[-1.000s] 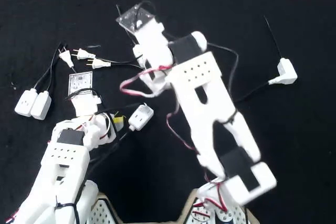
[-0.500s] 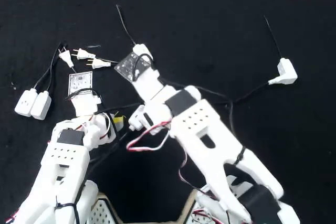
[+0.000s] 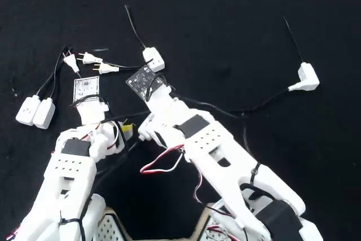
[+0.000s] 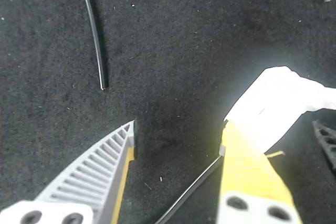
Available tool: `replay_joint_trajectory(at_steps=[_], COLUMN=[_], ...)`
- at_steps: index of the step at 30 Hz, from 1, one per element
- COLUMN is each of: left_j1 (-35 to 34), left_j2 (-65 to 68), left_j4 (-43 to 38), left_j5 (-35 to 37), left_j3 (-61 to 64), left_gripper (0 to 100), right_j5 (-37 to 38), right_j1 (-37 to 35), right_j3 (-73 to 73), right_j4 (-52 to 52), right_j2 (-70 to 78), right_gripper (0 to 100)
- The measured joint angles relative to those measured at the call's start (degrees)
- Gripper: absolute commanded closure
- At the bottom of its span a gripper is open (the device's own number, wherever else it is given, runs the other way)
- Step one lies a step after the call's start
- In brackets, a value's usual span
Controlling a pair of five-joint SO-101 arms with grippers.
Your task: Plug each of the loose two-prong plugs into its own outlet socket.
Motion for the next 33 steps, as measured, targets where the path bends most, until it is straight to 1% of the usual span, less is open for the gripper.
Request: replay_joint_trajectory(at_steps=[5, 8, 13, 21, 31, 33], left_j1=[0.0, 0.0, 0.0, -0.1, -0.1, -0.1], left_j2=[0.0, 0.0, 0.0, 0.0, 0.0, 0.0], left_j4=[0.0, 0.0, 0.0, 0.0, 0.0, 0.0], left_j5=[0.0, 0.0, 0.0, 0.0, 0.0, 0.0], left_j3=[0.0, 0.0, 0.0, 0.0, 0.0, 0.0], left_gripper=[73, 73, 73, 73, 73, 73], right_j5=[0.0, -1.8, -2.5, -2.6, -2.6, -2.6], right_j1=[-0.1, 0.0, 0.0, 0.0, 0.1, 0.1], right_j3=[0.2, 0.6, 0.7, 6.5, 7.4, 7.4], right_j4=[-0.4, -0.4, -1.1, -9.4, -9.7, -9.7], right_j2=[0.0, 0.0, 0.0, -0.4, -0.4, -0.4], right_gripper=[98.3, 98.7, 98.8, 98.8, 98.2, 96.2])
